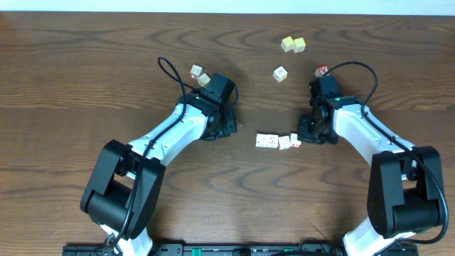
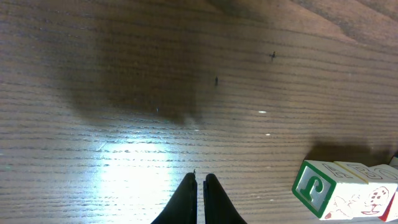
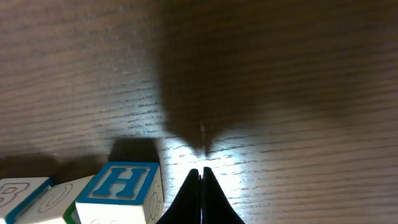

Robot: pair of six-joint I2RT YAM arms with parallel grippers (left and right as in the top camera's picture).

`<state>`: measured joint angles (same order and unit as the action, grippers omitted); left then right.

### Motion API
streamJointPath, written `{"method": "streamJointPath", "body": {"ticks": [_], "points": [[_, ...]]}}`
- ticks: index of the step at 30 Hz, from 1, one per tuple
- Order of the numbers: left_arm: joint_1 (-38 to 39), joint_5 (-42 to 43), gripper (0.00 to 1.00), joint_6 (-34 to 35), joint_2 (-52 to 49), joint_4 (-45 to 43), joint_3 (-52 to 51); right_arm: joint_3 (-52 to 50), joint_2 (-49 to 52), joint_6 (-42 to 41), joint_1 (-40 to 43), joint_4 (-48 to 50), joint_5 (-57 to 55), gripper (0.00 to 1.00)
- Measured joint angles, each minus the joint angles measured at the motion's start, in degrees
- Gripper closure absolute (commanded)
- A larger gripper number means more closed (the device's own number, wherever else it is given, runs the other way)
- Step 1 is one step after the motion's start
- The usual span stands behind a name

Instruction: Lift 4 blocks

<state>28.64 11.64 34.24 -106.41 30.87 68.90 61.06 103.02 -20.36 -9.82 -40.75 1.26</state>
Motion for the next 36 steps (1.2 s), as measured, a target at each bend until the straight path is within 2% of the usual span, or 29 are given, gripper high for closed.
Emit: {"method": "streamJointPath", "body": {"ticks": [6,17,23,30,33,36], "points": [[0.0,0.0,0.93,0.0,0.0,0.0,0.0,-0.1,0.1,2.6,-1.5,2.3,4.3,0.99],[0.0,0.0,0.93,0.0,0.0,0.0,0.0,-0.1,0.1,4.9,-2.3,1.5,5.4,0.99],[0.0,0.0,0.93,0.0,0.0,0.2,0.0,0.1,0.1,5.0,-2.3,-4.1,5.5,0.99],[0.0,0.0,0.93,0.0,0.0,0.2,0.0,5.3,-0.1,5.1,-2.3,-18.2,6.5,0.99],[0.0,0.0,0.93,0.0,0.0,0.2,0.0,5.6,-0.2,5.2,-2.6,-19.1,9.0,0.99],[0.0,0.0,0.93,0.0,0.0,0.2,0.0,3.7,-0.3,4.3,-4.9,-16.0,10.6,0.99]]}}
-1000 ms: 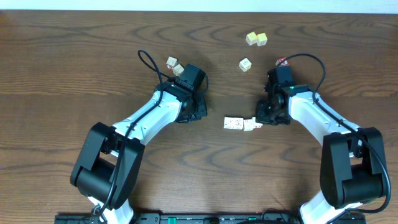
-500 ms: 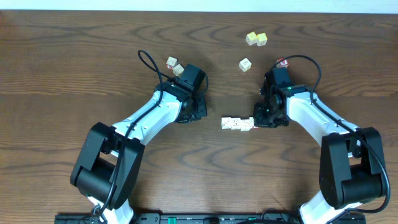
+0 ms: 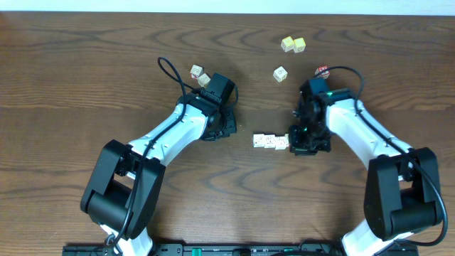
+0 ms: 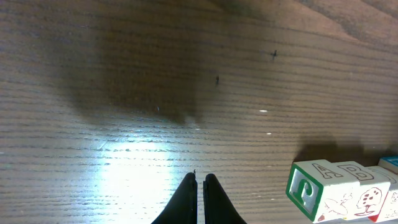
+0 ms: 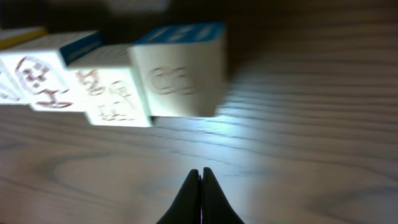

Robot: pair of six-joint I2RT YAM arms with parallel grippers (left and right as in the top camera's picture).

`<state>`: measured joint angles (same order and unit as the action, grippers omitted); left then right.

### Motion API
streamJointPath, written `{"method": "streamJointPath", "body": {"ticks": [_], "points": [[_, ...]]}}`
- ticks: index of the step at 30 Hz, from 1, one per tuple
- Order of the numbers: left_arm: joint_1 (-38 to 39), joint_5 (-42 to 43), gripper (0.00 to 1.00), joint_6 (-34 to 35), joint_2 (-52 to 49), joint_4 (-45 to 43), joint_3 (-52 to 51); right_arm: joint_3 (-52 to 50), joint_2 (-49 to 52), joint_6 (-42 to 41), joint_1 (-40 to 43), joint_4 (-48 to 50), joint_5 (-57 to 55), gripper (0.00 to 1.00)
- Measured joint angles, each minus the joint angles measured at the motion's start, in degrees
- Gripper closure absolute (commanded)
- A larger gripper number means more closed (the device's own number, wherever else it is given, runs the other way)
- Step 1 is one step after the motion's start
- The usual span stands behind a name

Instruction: Lift 4 blocks

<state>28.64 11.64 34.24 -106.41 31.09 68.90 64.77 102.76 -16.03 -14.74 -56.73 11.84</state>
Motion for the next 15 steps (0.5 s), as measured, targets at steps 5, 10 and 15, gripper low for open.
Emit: {"method": "streamJointPath", "body": {"ticks": [5,10,15], "points": [[0.0,0.0,0.93,0.0,0.0,0.0,0.0,-5.2,-0.1,-5.1,-4.4,8.0,0.8,0.99],[0.0,0.0,0.92,0.0,0.0,0.0,0.0,-7.1,-0.1,-10.0,-7.5,10.8,-2.5,0.99],[0.0,0.0,0.93,0.0,0.0,0.0,0.0,-7.1,-0.1,-11.5,-8.8,12.7,-4.7,0.99]]}}
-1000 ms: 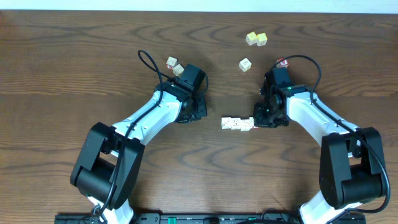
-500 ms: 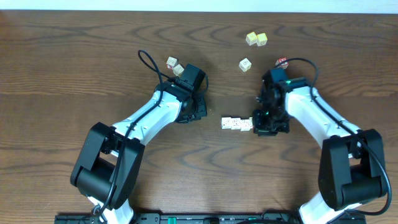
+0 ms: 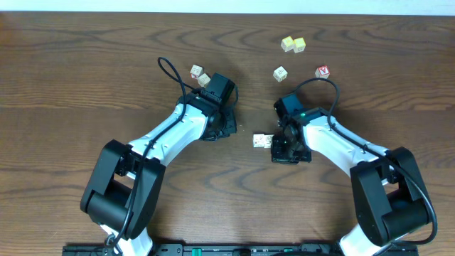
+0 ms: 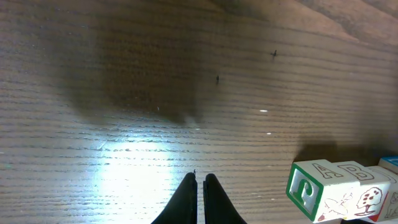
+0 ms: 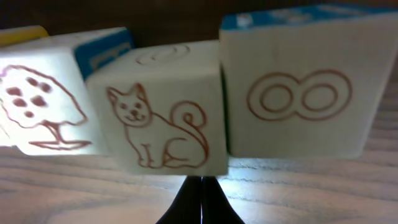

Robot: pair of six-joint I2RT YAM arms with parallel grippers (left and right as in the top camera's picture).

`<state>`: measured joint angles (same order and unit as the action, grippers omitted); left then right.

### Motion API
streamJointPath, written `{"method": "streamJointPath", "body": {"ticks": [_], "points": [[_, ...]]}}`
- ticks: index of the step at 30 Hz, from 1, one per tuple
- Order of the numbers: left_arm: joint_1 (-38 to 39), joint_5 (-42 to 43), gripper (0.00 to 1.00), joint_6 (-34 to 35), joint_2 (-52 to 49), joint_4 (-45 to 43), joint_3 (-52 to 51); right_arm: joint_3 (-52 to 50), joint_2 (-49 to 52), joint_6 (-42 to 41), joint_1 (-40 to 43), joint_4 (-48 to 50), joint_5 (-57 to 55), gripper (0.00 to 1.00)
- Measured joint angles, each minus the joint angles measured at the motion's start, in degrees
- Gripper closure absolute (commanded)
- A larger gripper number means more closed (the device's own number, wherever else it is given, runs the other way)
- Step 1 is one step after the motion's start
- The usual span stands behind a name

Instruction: Lift 4 blocks

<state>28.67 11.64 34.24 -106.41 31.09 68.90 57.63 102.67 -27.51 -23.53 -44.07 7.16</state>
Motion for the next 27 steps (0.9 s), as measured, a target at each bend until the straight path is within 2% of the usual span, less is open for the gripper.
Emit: {"method": "streamJointPath", "body": {"ticks": [22,27], "points": [[0.0,0.0,0.93,0.0,0.0,0.0,0.0,0.0,0.0,-0.6,0.0,4.7,-0.8,0.99],[0.0,0.0,0.92,0.0,0.0,0.0,0.0,0.0,0.0,-0.6,0.0,4.5,1.8,0.99]]}}
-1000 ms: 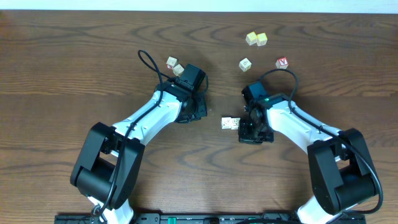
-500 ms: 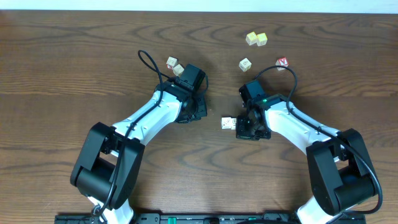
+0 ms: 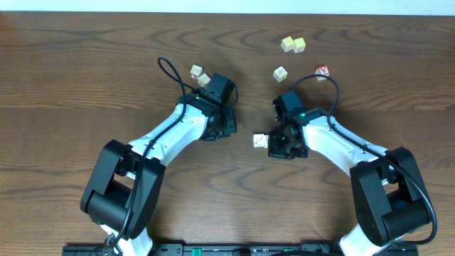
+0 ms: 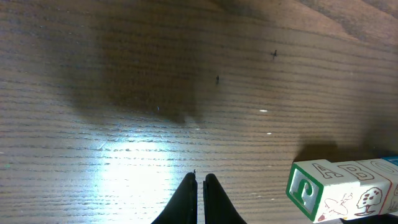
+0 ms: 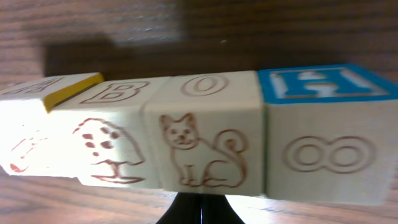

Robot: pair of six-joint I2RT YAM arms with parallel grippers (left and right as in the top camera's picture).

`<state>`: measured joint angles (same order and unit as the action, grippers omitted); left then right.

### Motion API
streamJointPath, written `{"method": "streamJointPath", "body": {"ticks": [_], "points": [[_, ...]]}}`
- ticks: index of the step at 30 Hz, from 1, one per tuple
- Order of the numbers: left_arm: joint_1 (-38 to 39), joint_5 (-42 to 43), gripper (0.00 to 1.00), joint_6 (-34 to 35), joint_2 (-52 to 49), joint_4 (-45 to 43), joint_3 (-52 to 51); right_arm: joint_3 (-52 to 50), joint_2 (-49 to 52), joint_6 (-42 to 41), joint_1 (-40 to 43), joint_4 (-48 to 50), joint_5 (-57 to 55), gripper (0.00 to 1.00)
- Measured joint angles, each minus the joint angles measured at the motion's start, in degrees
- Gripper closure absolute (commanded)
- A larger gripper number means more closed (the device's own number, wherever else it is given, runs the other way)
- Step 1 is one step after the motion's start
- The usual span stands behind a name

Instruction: Lift 4 blocks

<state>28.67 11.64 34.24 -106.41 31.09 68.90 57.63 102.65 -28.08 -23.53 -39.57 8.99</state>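
Note:
A row of four lettered wooden blocks lies on the table: a yellow-topped block [image 5: 37, 146], a B block with a tree [image 5: 106, 140], an O block with a cat [image 5: 208, 140] and a blue H block [image 5: 323, 140]. My right gripper [image 5: 200, 199] is shut, its tips against the foot of the cat block. In the overhead view it covers most of the row, leaving only the left end block [image 3: 260, 141] in sight. My left gripper [image 4: 200, 179] is shut and holds nothing, a little left of the row's end block with a green P [image 4: 309, 190].
Loose blocks lie further back on the brown wooden table [image 3: 85, 64]: two [image 3: 200, 75] behind my left arm, two yellowish ones [image 3: 293, 45], a single one [image 3: 280, 73] and a red-lettered one [image 3: 323, 71]. The left arm's cable [image 3: 169, 71] loops over the table.
In the right wrist view the row looks smaller and higher, and all four blocks fit in, where three filled it before. My right gripper has shifted slightly. The left arm has not moved.
My right gripper, shut, first stood to the right of the row, beside the H block. Then it was at the row's right end, and the row lay slightly further left. After that it faced the row's front side, where it stays now. My left gripper stayed shut in place.

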Motion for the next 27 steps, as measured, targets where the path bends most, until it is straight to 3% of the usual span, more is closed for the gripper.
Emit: {"method": "streamJointPath", "body": {"ticks": [27], "points": [[0.0,0.0,0.93,0.0,0.0,0.0,0.0,0.0,0.0,0.0,-4.8,4.0,-3.7,0.99]]}}
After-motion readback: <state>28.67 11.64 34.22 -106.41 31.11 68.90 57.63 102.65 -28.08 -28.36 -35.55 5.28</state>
